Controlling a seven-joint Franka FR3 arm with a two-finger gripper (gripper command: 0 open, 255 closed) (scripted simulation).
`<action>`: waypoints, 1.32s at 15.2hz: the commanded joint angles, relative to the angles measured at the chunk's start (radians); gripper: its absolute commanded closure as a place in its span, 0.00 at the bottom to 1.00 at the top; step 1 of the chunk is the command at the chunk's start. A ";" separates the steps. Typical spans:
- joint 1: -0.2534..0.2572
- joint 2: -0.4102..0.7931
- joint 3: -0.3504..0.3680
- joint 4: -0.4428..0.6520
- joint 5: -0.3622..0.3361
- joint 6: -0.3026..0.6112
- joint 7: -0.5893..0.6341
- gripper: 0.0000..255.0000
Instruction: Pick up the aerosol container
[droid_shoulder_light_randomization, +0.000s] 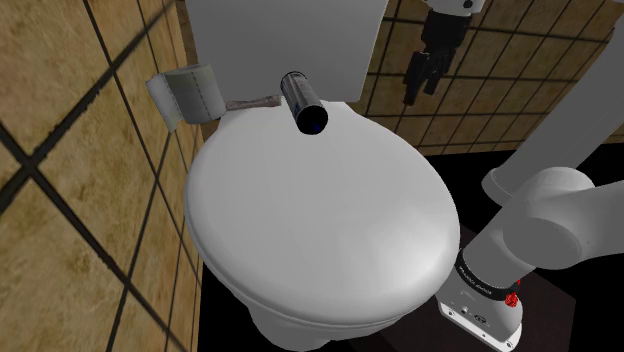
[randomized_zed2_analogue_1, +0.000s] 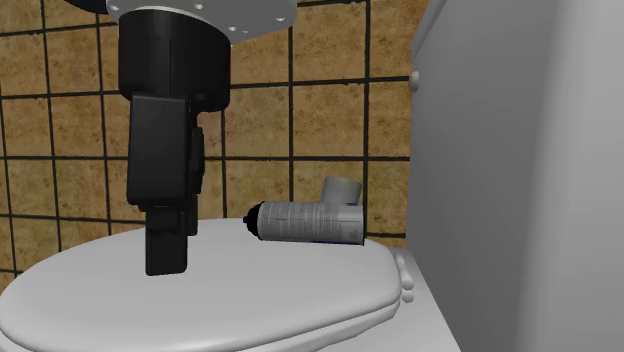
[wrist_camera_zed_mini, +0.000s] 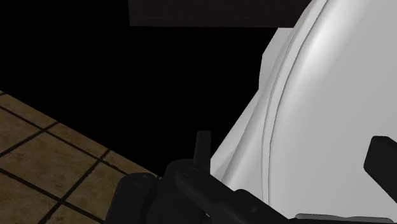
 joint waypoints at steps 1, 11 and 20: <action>0.000 0.000 0.000 0.000 0.000 0.000 0.000 0.00; 0.003 0.305 0.243 0.264 0.032 0.007 0.363 0.00; 0.017 0.696 0.419 0.654 -0.089 -0.076 0.710 0.00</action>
